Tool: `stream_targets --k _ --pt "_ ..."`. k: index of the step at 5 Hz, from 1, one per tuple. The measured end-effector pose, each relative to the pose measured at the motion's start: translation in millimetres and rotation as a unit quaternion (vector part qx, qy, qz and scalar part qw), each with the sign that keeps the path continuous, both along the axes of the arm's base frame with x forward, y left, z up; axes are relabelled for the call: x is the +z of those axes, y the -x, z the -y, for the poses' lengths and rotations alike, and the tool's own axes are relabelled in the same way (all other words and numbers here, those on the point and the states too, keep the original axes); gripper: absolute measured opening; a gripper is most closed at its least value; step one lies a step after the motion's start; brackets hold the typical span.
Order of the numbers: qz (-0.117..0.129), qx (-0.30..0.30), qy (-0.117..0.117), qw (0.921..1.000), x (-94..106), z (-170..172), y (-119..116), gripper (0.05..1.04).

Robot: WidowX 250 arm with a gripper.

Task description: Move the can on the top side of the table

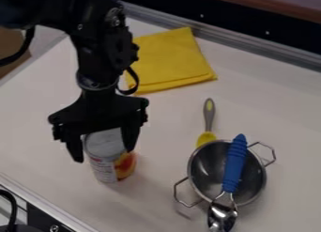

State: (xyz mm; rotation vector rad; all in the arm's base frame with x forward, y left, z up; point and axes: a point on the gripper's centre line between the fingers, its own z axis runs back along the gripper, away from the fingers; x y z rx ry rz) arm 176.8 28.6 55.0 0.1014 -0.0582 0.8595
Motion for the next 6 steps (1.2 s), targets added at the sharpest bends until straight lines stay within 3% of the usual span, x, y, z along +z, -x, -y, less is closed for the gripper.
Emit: stream_targets --k 1,2,3,4,5,6 --pt "0.008 -0.008 0.017 0.9998 -3.0 7.4 14.7 0.999" --pt "0.010 -0.004 0.008 0.9999 -12.8 7.6 10.3 0.999" --pt "-0.005 0.006 0.008 0.9999 -30.1 7.2 6.6 0.999" --pt "-0.019 0.032 0.001 0.9993 -43.9 5.7 -3.8 0.999" --pt "-0.018 0.046 -0.001 0.9988 -48.0 5.0 -14.9 0.999" --pt "0.001 0.064 -0.004 0.9980 -41.3 -5.2 -35.0 0.999"
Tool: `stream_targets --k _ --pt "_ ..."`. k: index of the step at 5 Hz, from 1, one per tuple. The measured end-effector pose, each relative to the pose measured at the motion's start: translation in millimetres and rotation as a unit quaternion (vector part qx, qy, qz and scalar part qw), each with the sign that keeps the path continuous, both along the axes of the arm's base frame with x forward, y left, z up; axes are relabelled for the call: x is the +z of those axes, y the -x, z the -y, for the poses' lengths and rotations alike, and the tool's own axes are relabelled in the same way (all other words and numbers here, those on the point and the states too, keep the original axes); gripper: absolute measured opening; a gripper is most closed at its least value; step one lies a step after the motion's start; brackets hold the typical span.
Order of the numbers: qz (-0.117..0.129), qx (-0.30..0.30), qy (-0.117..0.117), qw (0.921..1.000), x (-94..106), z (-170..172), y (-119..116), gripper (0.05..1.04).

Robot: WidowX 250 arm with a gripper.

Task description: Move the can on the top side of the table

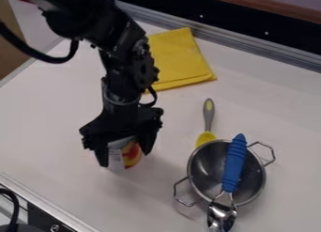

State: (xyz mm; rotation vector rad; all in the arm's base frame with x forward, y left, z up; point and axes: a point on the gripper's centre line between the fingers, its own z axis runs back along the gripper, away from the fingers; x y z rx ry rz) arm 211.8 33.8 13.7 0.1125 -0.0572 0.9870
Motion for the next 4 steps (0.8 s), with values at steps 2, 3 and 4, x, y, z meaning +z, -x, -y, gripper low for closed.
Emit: stream_targets --k 2,3,4 --pt "0.034 0.056 -0.012 0.9978 -4.2 -35.0 -44.6 0.999" --pt "0.033 0.092 -0.028 0.9948 -7.6 -51.5 -62.3 0.999" --pt "0.034 0.111 -0.036 0.9926 -9.4 -69.7 -73.9 0.999"
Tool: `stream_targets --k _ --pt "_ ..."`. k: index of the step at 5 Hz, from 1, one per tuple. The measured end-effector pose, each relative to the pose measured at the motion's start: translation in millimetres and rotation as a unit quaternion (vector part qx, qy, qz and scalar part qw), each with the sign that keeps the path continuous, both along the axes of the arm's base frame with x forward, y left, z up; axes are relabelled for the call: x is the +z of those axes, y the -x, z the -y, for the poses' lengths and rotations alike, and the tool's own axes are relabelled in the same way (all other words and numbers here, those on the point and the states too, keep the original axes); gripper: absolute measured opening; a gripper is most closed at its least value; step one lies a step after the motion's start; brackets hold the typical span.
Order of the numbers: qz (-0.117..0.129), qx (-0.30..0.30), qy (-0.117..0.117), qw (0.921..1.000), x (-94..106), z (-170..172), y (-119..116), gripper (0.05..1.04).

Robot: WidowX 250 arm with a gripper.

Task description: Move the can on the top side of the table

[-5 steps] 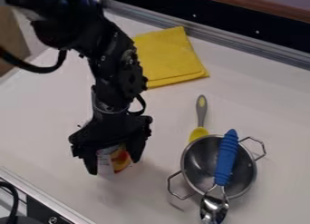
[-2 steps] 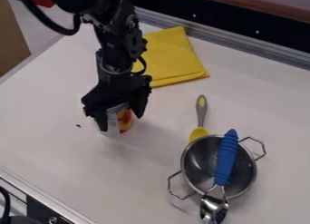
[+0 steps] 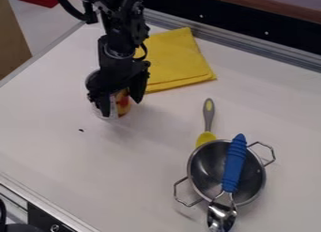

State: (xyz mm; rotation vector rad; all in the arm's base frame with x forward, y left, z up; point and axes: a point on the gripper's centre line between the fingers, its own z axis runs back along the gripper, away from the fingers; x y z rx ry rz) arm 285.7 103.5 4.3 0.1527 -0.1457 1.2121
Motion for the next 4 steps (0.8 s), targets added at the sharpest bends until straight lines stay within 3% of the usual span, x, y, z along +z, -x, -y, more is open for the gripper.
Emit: stream_targets --k 2,4 --pt "0.024 0.041 -0.022 0.9986 4.8 -34.1 -14.3 0.999" --pt "0.018 0.066 -0.013 0.9975 17.7 -43.8 -19.1 0.999"
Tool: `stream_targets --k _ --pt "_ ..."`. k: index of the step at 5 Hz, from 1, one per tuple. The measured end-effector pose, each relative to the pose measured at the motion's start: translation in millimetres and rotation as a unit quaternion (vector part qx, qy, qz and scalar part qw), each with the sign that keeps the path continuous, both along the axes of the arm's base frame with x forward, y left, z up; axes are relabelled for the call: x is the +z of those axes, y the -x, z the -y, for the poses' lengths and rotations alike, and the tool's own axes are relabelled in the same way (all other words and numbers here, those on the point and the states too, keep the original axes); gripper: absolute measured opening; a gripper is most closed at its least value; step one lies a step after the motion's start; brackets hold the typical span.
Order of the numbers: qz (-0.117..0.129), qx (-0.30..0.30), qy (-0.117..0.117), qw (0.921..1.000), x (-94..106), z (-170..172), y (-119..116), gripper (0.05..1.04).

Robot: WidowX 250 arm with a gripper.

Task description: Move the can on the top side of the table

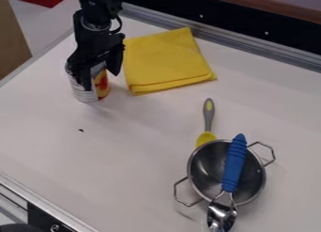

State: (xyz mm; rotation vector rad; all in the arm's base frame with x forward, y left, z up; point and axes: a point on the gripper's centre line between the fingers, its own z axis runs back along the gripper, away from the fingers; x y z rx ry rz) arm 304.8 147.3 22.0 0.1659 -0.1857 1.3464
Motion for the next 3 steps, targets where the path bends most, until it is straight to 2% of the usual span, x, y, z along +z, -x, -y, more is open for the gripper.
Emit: stream_targets --k 1,2,3 --pt "-0.023 -0.042 0.012 0.9988 -10.7 19.2 9.9 0.999" --pt "-0.024 -0.145 0.017 0.9890 -2.3 55.6 16.6 0.999" --pt "-0.034 -0.247 0.047 0.9672 -0.5 89.6 17.2 0.999"
